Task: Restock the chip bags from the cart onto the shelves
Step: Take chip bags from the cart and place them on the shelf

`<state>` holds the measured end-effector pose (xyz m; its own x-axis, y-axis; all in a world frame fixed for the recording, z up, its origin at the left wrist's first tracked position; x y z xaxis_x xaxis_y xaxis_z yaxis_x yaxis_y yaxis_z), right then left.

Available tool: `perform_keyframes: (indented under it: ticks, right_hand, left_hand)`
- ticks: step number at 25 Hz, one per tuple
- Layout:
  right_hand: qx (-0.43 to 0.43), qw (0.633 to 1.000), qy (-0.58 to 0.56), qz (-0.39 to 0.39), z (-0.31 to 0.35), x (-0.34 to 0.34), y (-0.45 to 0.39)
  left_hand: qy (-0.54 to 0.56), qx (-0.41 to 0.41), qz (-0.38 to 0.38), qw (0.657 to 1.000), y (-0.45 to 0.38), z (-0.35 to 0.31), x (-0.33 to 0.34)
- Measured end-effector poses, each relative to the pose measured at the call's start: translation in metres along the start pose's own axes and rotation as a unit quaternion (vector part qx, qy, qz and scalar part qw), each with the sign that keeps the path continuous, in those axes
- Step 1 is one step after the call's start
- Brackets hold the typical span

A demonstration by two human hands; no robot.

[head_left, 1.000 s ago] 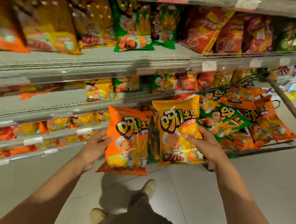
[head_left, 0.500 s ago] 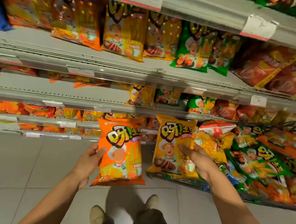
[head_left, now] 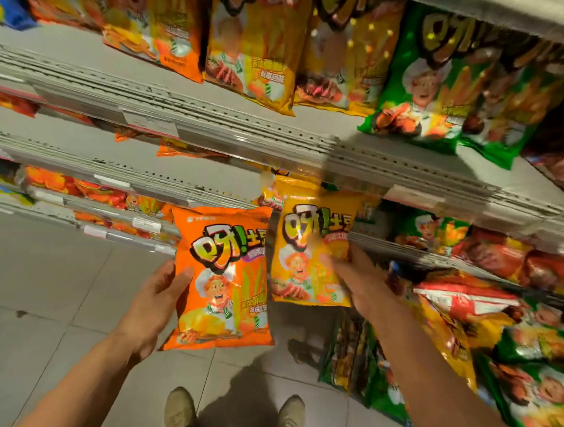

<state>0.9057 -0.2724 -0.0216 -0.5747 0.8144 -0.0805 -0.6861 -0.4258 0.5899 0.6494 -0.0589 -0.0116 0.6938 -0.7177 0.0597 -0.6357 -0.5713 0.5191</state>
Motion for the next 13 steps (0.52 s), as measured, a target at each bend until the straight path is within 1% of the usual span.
perform_keyframes:
  ticks: [3, 5, 7, 10, 13]
  right_hand:
    - [-0.026, 0.997, -0.019, 0.071, -0.001, 0.035, -0.019]
    - [-0.039, 0.994, -0.036, 0.09, 0.003, 0.052, -0.032]
    - [-0.064, 0.994, -0.021, 0.083, 0.013, 0.067, -0.045]
    - [-0.114, 0.992, 0.022, 0.052, 0.039, 0.087, -0.066]
    - [-0.142, 0.989, -0.02, 0.026, 0.068, 0.108, -0.083]
  left_hand:
    - [0.017, 0.02, -0.033, 0.999, -0.01, 0.01, -0.015]
    - [0.026, 0.042, -0.058, 0.997, -0.022, 0.014, -0.027]
    - [0.031, 0.069, -0.076, 0.994, -0.038, 0.017, -0.041]
    - [0.046, 0.106, -0.068, 0.991, -0.07, 0.017, -0.058]
    - [0.046, 0.146, -0.059, 0.986, -0.099, 0.006, -0.071]
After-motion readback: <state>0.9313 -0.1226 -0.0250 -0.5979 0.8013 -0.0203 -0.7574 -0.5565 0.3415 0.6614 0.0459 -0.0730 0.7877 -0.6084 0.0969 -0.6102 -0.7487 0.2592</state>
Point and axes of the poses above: each hand's wrist, its own y-axis away from the middle knuckle, its own x-axis out of the palm, z = x × y, the point moved 3 cm from there along -y, towards the middle knuckle, and after that the axes turned 1 degree about y, right-handed, at the moved point
